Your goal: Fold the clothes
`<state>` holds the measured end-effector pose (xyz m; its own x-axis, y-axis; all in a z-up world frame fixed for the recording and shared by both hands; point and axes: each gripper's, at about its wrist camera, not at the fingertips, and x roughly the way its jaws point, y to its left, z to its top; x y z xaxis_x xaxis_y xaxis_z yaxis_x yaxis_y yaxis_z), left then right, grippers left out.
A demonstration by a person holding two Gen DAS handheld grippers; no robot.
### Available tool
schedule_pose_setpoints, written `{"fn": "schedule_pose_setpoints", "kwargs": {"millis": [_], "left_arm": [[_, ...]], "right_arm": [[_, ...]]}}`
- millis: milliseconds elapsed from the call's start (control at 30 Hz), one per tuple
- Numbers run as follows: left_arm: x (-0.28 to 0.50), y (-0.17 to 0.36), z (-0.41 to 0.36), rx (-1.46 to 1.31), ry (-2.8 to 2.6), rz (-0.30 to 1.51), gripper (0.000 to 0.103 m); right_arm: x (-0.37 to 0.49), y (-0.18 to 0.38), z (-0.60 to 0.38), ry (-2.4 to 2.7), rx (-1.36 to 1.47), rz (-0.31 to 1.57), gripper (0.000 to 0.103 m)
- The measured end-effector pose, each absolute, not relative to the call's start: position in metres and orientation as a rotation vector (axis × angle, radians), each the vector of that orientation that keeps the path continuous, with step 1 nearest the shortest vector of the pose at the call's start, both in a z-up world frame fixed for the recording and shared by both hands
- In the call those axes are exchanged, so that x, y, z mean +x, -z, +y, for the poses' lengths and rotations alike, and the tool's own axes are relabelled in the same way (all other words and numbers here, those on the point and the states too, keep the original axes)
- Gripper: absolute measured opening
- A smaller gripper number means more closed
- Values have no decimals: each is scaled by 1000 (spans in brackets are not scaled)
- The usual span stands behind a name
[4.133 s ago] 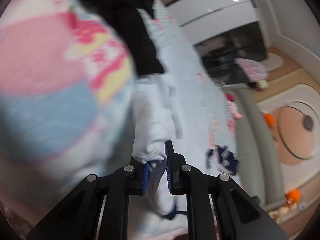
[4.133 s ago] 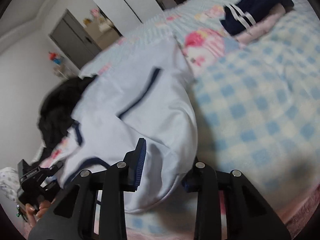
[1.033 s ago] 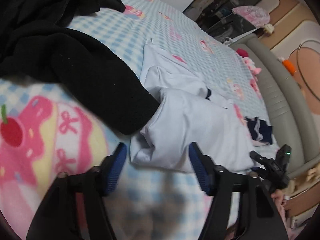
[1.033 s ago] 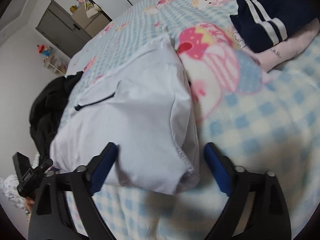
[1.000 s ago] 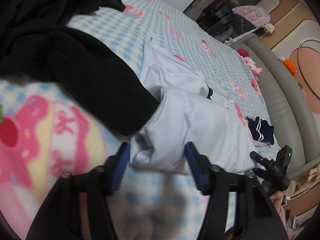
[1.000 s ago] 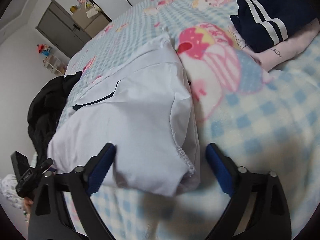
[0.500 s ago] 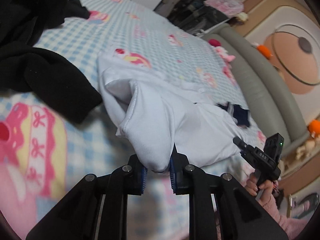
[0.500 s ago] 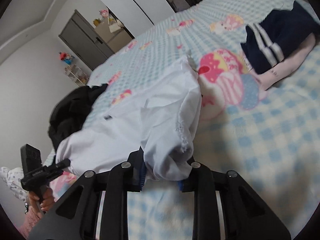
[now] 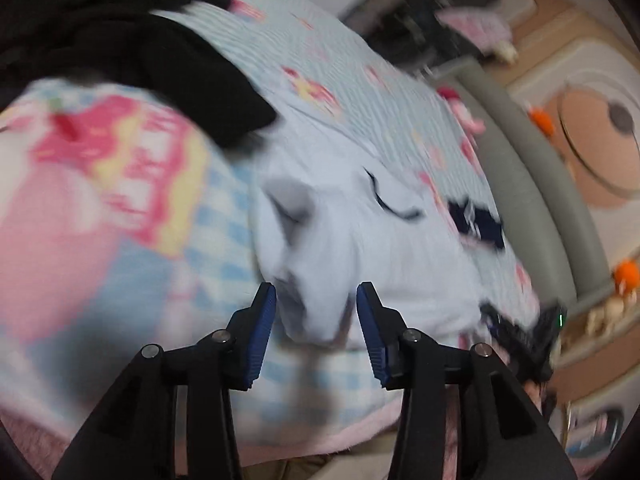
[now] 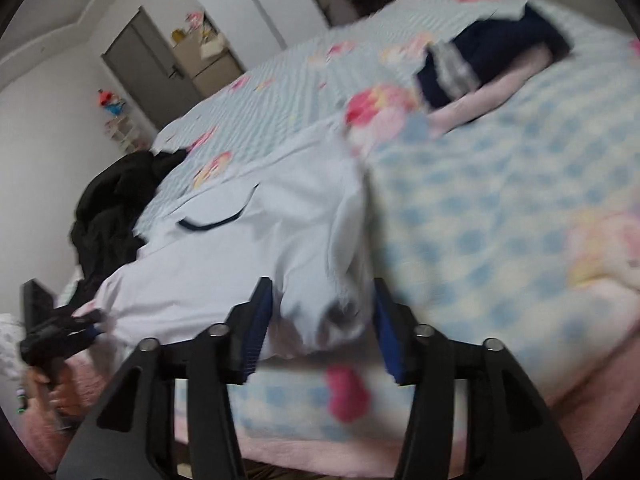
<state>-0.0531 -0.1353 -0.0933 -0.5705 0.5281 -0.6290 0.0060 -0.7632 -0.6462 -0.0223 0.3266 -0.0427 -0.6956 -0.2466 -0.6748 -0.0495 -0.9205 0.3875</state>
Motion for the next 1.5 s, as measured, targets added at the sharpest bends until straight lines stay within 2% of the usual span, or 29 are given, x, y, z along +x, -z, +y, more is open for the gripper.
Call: {"fn": "schedule_pose_setpoints", "kwargs": {"millis": [67, 167, 233, 300, 433, 467, 500, 533, 567, 733, 833, 967, 1167, 1233, 1267, 1367, 1433, 1500], "left_arm": [[-48, 93, -152, -1225, -2428, -949, 44], [-46, 92, -161, -1227, -2483, -958, 44], [-43, 91, -157, -1237, -2487, -910, 44], [-47, 87, -154, -1236, -2479, -857, 44], [-54, 87, -139, -1243, -2444, -801, 44], [-54, 89, -137, -1250, -2432, -792, 42], [-55, 90, -135, -1256, -2420, -774, 36], [-55, 89, -131, -1257, -2416, -745, 22], [-54, 86, -124, -1258, -2422, -701, 17], [-53, 86, -105, -1348, -2496, -433, 8], [-49, 81, -113, -1346, -2526, -422, 5], [-47, 61, -117, -1327, -2550, -310, 5], [-51, 40, -88, -1368, -2491, 210, 5], [-49, 47, -85, -1411, -2427, 281, 6], [-48, 50, -88, -1417, -2414, 256, 8], [-47, 56, -99, -1433, -2395, 131, 15], [-48, 60, -109, -1463, -2383, 19, 25], [-48, 68, -116, -1502, -2360, -66, 25]], "right_arm": [[-16, 37, 337, 2851, 1159, -584, 51], [-6, 15, 342, 2968, 1050, -558, 51], [-3, 3, 331, 2993, 978, -501, 54], [-13, -2, 315, 2958, 941, -428, 62], [-30, 11, 272, 2846, 997, -292, 62], [-35, 18, 266, 2816, 1032, -293, 62], [-39, 25, 262, 2790, 1069, -294, 62], [-43, 33, 263, 2780, 1126, -301, 62], [-47, 42, 264, 2770, 1183, -309, 62], [-55, 64, 267, 2761, 1318, -281, 62], [-55, 64, 265, 2776, 1312, -236, 62], [-54, 62, 264, 2786, 1306, -196, 62], [-62, 65, 279, 2841, 1357, -206, 62], [-64, 68, 286, 2858, 1395, -228, 71], [-65, 70, 292, 2846, 1406, -286, 74], [-62, 70, 311, 2799, 1387, -490, 74], [-58, 64, 315, 2802, 1363, -507, 74], [-53, 62, 315, 2785, 1366, -501, 74]]}}
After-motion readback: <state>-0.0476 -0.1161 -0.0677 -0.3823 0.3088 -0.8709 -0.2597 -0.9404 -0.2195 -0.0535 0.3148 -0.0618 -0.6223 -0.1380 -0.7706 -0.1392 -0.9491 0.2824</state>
